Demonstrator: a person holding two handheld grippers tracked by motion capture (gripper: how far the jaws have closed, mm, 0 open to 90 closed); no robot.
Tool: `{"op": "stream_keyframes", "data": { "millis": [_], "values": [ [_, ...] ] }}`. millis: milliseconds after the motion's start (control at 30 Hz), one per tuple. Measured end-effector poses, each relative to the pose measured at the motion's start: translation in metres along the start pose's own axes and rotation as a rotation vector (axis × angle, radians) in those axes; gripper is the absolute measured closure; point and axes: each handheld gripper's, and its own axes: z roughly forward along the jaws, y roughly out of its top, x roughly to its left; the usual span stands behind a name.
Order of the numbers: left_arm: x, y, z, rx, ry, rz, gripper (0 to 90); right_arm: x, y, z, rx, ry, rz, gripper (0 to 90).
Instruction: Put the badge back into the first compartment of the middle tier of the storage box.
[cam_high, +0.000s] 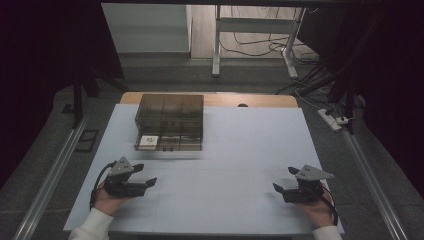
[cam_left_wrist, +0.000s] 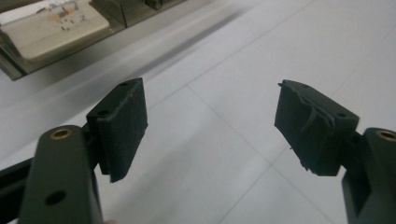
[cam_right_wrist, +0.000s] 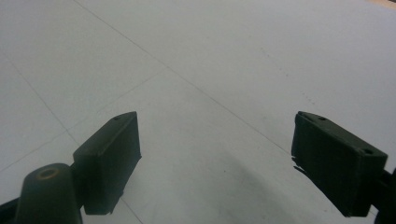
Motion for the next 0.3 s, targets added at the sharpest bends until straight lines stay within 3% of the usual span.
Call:
{"op": "stream_keyframes", "data": {
  "millis": [300],
  "values": [
    [-0.004, -0.0004, 0.0035, 0.017, 0.011, 0.022, 24.6, -0.0007, 0.0003, -0.001, -0.007, -0.001, 0.002, 15.5]
  ]
}}
